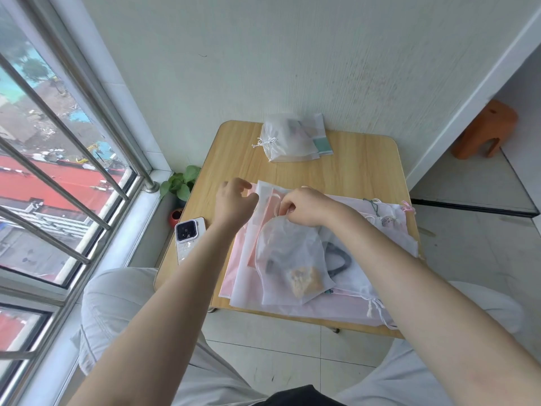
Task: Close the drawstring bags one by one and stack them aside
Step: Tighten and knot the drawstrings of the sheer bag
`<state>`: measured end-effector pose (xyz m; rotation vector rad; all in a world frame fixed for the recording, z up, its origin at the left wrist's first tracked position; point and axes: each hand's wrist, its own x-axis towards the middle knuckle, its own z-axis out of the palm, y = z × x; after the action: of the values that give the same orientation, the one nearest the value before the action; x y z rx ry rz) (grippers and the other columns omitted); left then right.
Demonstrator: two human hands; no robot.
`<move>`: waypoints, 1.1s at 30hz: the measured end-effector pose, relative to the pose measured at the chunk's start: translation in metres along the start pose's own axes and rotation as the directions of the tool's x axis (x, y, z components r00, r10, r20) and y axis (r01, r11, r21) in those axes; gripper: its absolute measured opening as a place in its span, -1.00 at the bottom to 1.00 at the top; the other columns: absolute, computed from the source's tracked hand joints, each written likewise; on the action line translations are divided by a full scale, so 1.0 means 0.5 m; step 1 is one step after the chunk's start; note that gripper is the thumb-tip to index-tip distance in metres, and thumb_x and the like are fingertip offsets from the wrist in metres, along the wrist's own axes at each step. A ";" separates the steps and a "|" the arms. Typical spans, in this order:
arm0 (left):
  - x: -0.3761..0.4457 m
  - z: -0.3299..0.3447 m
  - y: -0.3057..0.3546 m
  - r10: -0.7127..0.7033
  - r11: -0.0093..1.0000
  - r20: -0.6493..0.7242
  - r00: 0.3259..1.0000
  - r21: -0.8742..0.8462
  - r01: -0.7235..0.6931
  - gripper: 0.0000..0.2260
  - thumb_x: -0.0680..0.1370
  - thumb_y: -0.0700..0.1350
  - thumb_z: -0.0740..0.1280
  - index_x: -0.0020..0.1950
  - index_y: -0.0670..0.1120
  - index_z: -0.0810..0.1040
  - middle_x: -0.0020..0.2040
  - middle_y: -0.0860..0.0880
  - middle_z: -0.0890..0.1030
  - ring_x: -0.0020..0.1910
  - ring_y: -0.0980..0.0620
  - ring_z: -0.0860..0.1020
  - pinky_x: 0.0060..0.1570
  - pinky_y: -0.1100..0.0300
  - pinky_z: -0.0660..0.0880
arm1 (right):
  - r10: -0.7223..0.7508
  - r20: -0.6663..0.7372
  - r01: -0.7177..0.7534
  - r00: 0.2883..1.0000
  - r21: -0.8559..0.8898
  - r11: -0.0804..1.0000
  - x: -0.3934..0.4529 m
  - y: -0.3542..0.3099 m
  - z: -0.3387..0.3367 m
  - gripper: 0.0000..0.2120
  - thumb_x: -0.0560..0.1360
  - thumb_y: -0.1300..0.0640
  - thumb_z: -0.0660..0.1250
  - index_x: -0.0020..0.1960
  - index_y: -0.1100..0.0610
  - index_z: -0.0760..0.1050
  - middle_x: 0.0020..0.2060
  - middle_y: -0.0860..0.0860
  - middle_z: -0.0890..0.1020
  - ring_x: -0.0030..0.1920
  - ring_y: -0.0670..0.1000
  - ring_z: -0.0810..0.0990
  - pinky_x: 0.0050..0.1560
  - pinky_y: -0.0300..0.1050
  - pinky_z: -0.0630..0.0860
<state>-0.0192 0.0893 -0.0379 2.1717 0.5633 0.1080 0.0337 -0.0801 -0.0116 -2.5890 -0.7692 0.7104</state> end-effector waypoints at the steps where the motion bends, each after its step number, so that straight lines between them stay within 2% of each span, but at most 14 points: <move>1: -0.004 0.002 0.002 0.000 0.997 -0.020 1.000 0.075 0.001 -0.83 0.49 -0.11 0.27 -0.01 -0.11 0.60 -0.05 -0.02 0.55 -0.10 0.03 0.49 -0.14 0.18 0.39 | 0.004 -0.001 -0.004 1.000 0.004 1.000 0.000 0.000 0.001 -0.75 0.50 0.15 0.25 0.05 -0.01 0.65 -0.11 -0.13 0.51 0.17 -0.01 0.44 0.09 -0.15 0.42; 4: -0.015 0.016 0.022 -0.131 0.962 0.240 0.962 0.266 0.065 -0.62 0.53 0.09 0.24 -0.37 -0.13 0.50 -0.34 -0.05 0.58 -0.34 -0.07 0.49 -0.32 0.13 0.37 | 0.008 -0.017 -0.009 1.000 -0.040 0.999 0.001 -0.005 -0.001 -0.71 0.51 0.18 0.21 0.07 -0.06 0.63 -0.12 -0.16 0.50 0.14 -0.02 0.42 0.19 -0.08 0.40; 6: -0.026 0.032 0.027 -0.151 0.954 0.331 0.931 0.295 0.050 -0.46 0.53 0.27 0.24 -0.45 -0.08 0.22 -0.48 0.02 0.33 -0.47 0.01 0.30 -0.41 0.19 0.22 | -0.006 -0.033 0.004 0.999 -0.069 0.998 0.004 -0.007 0.000 -0.71 0.52 0.19 0.21 0.05 -0.08 0.63 -0.10 -0.14 0.55 0.09 -0.01 0.47 0.19 -0.05 0.40; 8: -0.031 0.044 0.023 -0.116 0.989 0.345 0.931 0.126 0.077 -0.45 0.51 0.25 0.33 -0.44 -0.06 0.17 -0.49 0.05 0.19 -0.48 0.06 0.18 -0.46 0.22 0.09 | -0.011 -0.046 0.010 0.999 -0.011 1.000 0.007 -0.003 0.001 -0.75 0.50 0.19 0.25 0.02 -0.09 0.61 -0.12 -0.12 0.58 -0.02 -0.02 0.51 0.03 -0.13 0.43; 11: -0.032 0.050 0.003 -0.130 0.948 0.299 0.945 -0.242 0.207 -0.68 0.47 0.06 0.45 -0.36 -0.13 0.55 -0.38 -0.04 0.36 -0.33 0.01 0.31 -0.31 0.18 0.23 | 0.006 -0.074 0.008 0.997 0.186 0.982 0.003 0.007 0.002 -0.76 0.44 0.23 0.34 -0.02 -0.09 0.53 -0.25 -0.13 0.51 -0.19 -0.07 0.49 -0.25 -0.24 0.38; 14: -0.041 0.049 -0.003 -0.147 0.809 0.313 0.939 -0.508 0.296 -0.77 0.49 0.01 0.46 -0.19 -0.16 0.71 -0.21 -0.10 0.64 -0.21 0.00 0.55 -0.05 0.10 0.50 | 0.037 -0.096 -0.008 0.995 0.288 0.958 0.001 0.015 0.006 -0.73 0.42 0.26 0.36 0.02 -0.05 0.52 -0.23 -0.09 0.55 -0.15 -0.06 0.54 -0.19 -0.22 0.44; 16: -0.042 0.050 -0.004 -0.108 0.630 0.383 0.917 -0.687 0.361 -0.79 0.58 -0.08 0.35 -0.05 -0.20 0.68 -0.11 -0.12 0.68 -0.12 -0.02 0.62 0.13 0.09 0.51 | 0.062 -0.109 -0.021 0.992 0.343 0.939 0.002 0.025 0.011 -0.75 0.43 0.26 0.34 0.04 -0.01 0.56 -0.17 -0.05 0.60 -0.09 -0.05 0.57 -0.10 -0.19 0.49; 18: -0.038 0.045 0.000 -0.049 0.496 0.435 0.899 -0.771 0.400 -0.79 0.65 -0.13 0.23 0.05 -0.21 0.61 -0.16 -0.07 0.67 -0.13 -0.01 0.61 0.12 0.17 0.51 | 0.086 -0.129 -0.017 0.988 0.457 0.889 0.003 0.036 0.017 -0.75 0.45 0.29 0.29 0.04 0.04 0.58 -0.13 -0.04 0.65 -0.06 -0.05 0.61 -0.05 -0.19 0.51; 19: -0.036 0.043 0.002 -0.030 0.488 0.443 0.896 -0.776 0.399 -0.79 0.66 -0.14 0.20 0.06 -0.20 0.60 -0.21 -0.03 0.64 -0.17 0.01 0.60 0.09 0.20 0.50 | 0.109 -0.146 -0.010 0.983 0.555 0.832 0.003 0.040 0.020 -0.76 0.46 0.31 0.27 0.02 0.07 0.60 -0.12 -0.02 0.68 -0.05 -0.05 0.63 -0.02 -0.20 0.53; 22: -0.036 0.042 0.012 -0.038 0.603 0.441 0.896 -0.705 0.373 -0.77 0.65 -0.14 0.22 -0.04 -0.16 0.65 -0.34 0.00 0.56 -0.30 0.04 0.52 -0.05 0.23 0.45 | 0.176 -0.149 0.060 0.973 0.902 0.427 -0.001 0.035 0.021 -0.77 0.49 0.41 0.22 0.01 0.21 0.59 -0.13 0.10 0.68 -0.07 0.02 0.64 0.05 -0.16 0.55; 24: -0.034 0.045 0.018 -0.080 0.701 0.416 0.906 -0.623 0.348 -0.77 0.63 -0.15 0.26 -0.12 -0.14 0.67 -0.37 0.00 0.55 -0.35 0.03 0.50 -0.09 0.20 0.42 | 0.163 -0.171 0.141 0.972 0.973 0.180 -0.005 0.030 0.013 -0.76 0.51 0.45 0.16 0.03 0.26 0.56 -0.13 0.16 0.65 -0.10 0.09 0.64 0.07 -0.07 0.53; 25: -0.031 0.045 0.020 -0.090 0.748 0.407 0.909 -0.575 0.332 -0.78 0.62 -0.16 0.28 -0.12 -0.15 0.68 -0.38 -0.01 0.55 -0.36 0.02 0.48 -0.09 0.17 0.41 | 0.146 -0.189 0.171 0.971 0.977 0.124 -0.008 0.027 0.007 -0.76 0.52 0.45 0.15 0.04 0.27 0.55 -0.12 0.18 0.64 -0.10 0.11 0.64 0.09 -0.04 0.52; 29: -0.028 0.040 0.036 0.009 0.899 0.520 0.854 -0.379 0.221 -0.77 0.60 -0.13 0.26 0.04 -0.18 0.69 -0.34 -0.01 0.53 -0.31 0.04 0.44 -0.13 0.23 0.38 | 0.082 -0.235 0.222 0.968 0.964 0.147 -0.011 0.010 -0.012 -0.78 0.53 0.42 0.18 0.04 0.29 0.57 -0.06 0.23 0.65 0.01 0.19 0.63 0.22 0.07 0.51; 33: -0.042 0.038 0.064 0.100 0.934 0.594 0.798 -0.332 0.130 -0.77 0.57 -0.08 0.29 0.01 -0.16 0.70 -0.32 0.01 0.46 -0.32 0.09 0.39 -0.10 0.22 0.36 | 0.076 -0.220 0.195 0.973 0.948 0.250 -0.008 -0.007 -0.018 -0.79 0.53 0.38 0.18 0.02 0.30 0.59 -0.05 0.25 0.67 0.03 0.21 0.65 0.21 0.14 0.54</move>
<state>-0.0214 0.0497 -0.0226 1.7036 0.1650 -0.4548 0.0345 -0.0813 -0.0013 -1.3764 -0.1645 0.5589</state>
